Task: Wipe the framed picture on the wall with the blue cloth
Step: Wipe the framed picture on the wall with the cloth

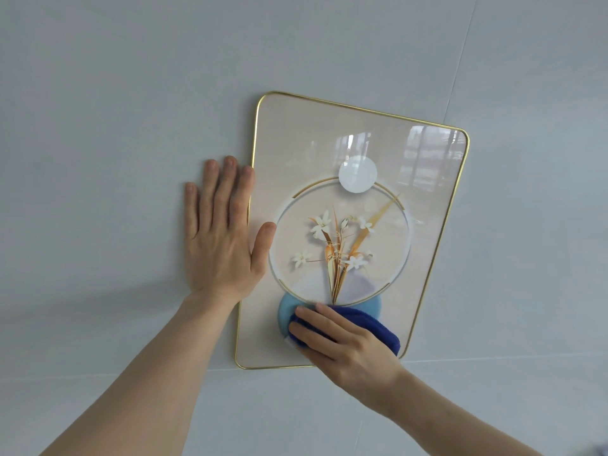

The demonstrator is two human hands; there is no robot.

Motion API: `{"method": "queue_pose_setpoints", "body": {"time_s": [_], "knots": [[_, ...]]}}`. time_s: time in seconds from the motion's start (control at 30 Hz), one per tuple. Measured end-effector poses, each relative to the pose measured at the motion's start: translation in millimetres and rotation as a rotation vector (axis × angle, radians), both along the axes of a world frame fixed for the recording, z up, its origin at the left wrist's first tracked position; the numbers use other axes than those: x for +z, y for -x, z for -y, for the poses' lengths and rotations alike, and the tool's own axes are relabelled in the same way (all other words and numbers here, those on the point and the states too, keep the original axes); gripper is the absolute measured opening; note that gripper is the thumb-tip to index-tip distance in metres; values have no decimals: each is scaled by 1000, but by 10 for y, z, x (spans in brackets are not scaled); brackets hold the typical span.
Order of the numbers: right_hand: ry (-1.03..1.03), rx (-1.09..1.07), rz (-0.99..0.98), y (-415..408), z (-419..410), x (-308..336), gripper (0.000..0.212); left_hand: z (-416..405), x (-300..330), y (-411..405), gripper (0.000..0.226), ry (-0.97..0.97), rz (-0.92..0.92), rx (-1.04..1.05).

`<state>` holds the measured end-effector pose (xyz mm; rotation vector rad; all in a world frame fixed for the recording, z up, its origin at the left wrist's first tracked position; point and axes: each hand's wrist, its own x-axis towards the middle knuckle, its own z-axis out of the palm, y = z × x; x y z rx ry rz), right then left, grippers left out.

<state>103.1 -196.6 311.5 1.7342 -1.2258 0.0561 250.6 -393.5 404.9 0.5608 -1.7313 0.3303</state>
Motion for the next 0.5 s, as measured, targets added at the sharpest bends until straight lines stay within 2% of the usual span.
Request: {"method": "queue_pose_setpoints", "body": {"time_s": [0.13,0.23,0.37,0.5], "knots": [[-83,-103,4,37,-320,-88,39,-35,33,-138,72,-31,31,-157],[-169,-248,104,25,-585,-118,41,-98,94,-283,71,-104,68,-275],[-201,-383,548,-67,-804,-95,45,-325,198,-527,67,-265,50,-399],[2,-329,1212,-375,-959,15,33,-726,84,-752,60,-255,39,-392]]}}
